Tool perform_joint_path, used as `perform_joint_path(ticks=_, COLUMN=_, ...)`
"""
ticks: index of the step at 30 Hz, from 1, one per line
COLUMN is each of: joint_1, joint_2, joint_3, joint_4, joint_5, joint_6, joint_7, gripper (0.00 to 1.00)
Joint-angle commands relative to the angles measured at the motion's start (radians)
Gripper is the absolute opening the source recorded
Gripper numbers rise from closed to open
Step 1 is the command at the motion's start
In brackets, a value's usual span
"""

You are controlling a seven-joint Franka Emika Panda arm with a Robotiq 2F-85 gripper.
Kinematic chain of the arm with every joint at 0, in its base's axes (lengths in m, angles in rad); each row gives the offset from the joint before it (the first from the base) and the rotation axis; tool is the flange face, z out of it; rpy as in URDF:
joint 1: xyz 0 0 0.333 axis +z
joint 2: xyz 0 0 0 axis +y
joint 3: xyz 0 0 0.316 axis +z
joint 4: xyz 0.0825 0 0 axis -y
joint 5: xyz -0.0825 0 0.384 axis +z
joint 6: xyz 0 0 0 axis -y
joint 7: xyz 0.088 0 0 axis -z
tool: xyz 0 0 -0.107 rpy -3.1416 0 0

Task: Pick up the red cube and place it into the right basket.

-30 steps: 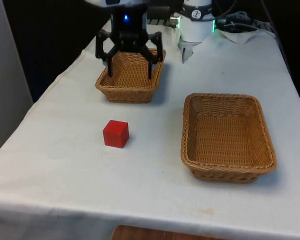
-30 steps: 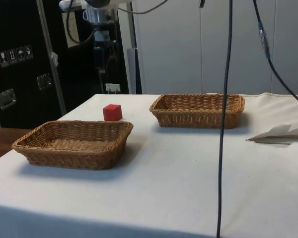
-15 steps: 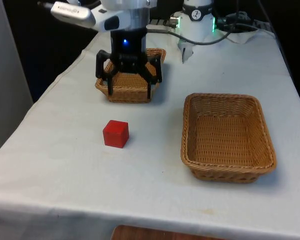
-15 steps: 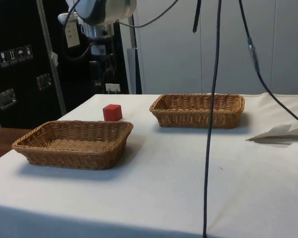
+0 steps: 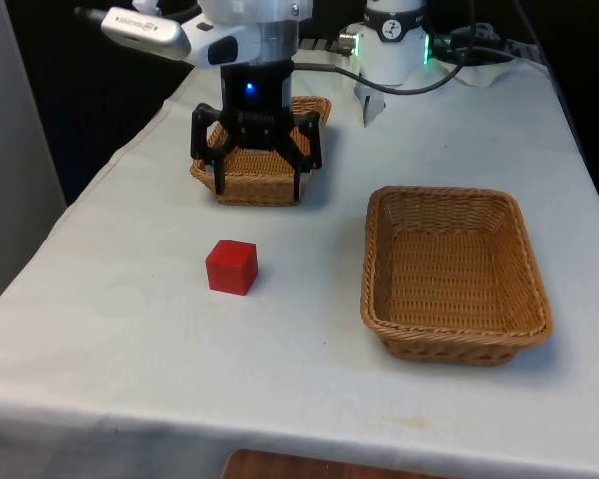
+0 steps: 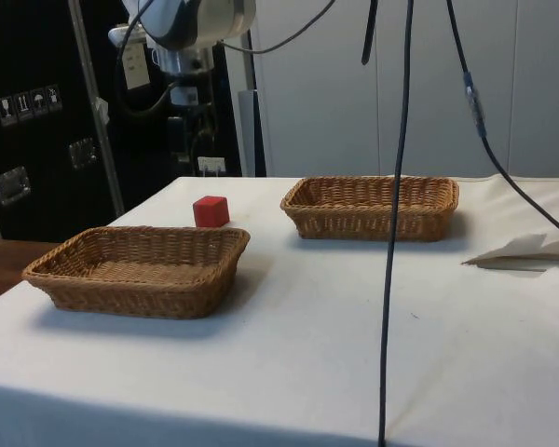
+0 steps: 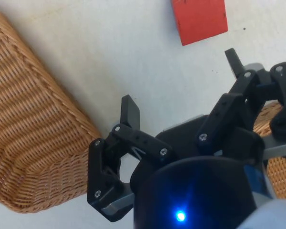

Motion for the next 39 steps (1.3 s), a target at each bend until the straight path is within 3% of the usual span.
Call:
perform_joint_path(ticks=1, joint_1=-0.007, joint_2=0.010, joint_3=0.005, joint_4=0.008, joint_5=0.007, joint_6=0.004, joint_7=-0.002, gripper=1.00)
perform_joint_path(ticks=2, joint_1=0.000, joint_2=0.002, joint_3=0.000, joint_4=0.000, joint_5=0.000, joint_6=0.001, joint_7=0.000, gripper=1.00)
perform_joint_path(ticks=4, joint_1=-0.011, joint_2=0.024, joint_3=0.007, joint_4=0.015, joint_5=0.013, joint_6=0.012, joint_7=0.000, gripper=1.00)
perform_joint_path(ticks=9, joint_1=-0.016, joint_2=0.058, joint_3=0.006, joint_4=0.036, joint_5=0.039, joint_6=0.027, joint_7=0.002, gripper=1.00)
perform_joint_path(ticks=11, joint_1=-0.017, joint_2=0.075, joint_3=0.003, joint_4=0.048, joint_5=0.050, joint_6=0.033, joint_7=0.004, gripper=1.00)
perform_joint_path(ticks=12, joint_1=-0.009, joint_2=0.064, joint_3=-0.002, joint_4=0.037, joint_5=0.044, joint_6=0.030, joint_7=0.001, gripper=1.00)
perform_joint_path(ticks=13, joint_1=-0.017, joint_2=0.083, joint_3=0.002, joint_4=0.054, joint_5=0.057, joint_6=0.037, joint_7=0.005, gripper=1.00)
perform_joint_path(ticks=20, joint_1=-0.020, joint_2=0.145, joint_3=-0.003, joint_4=0.097, joint_5=0.106, joint_6=0.076, joint_7=0.008, gripper=1.00)
perform_joint_path(ticks=21, joint_1=-0.013, joint_2=0.131, joint_3=-0.008, joint_4=0.083, joint_5=0.096, joint_6=0.067, joint_7=0.006, gripper=1.00)
perform_joint_path(ticks=22, joint_1=-0.020, joint_2=0.145, joint_3=-0.003, joint_4=0.097, joint_5=0.106, joint_6=0.076, joint_7=0.008, gripper=1.00)
perform_joint_path(ticks=27, joint_1=-0.025, joint_2=0.190, joint_3=-0.004, joint_4=0.134, joint_5=0.136, joint_6=0.103, joint_7=0.012, gripper=1.00)
perform_joint_path(ticks=28, joint_1=-0.019, joint_2=0.190, joint_3=-0.010, joint_4=0.130, joint_5=0.139, joint_6=0.103, joint_7=0.009, gripper=1.00)
perform_joint_path(ticks=29, joint_1=-0.027, joint_2=0.207, joint_3=-0.006, joint_4=0.150, joint_5=0.146, joint_6=0.107, joint_7=0.013, gripper=1.00)
perform_joint_path(ticks=35, joint_1=-0.039, joint_2=0.267, joint_3=-0.014, joint_4=0.220, joint_5=0.176, joint_6=0.107, joint_7=0.017, gripper=1.00)
perform_joint_path(ticks=37, joint_1=-0.041, joint_2=0.282, joint_3=-0.020, joint_4=0.240, joint_5=0.185, joint_6=0.103, joint_7=0.019, gripper=1.00)
perform_joint_path(ticks=38, joint_1=-0.031, joint_2=0.262, joint_3=-0.020, joint_4=0.211, joint_5=0.178, joint_6=0.111, joint_7=0.013, gripper=1.00)
perform_joint_path(ticks=39, joint_1=-0.041, joint_2=0.288, joint_3=-0.023, joint_4=0.248, joint_5=0.189, joint_6=0.102, joint_7=0.019, gripper=1.00)
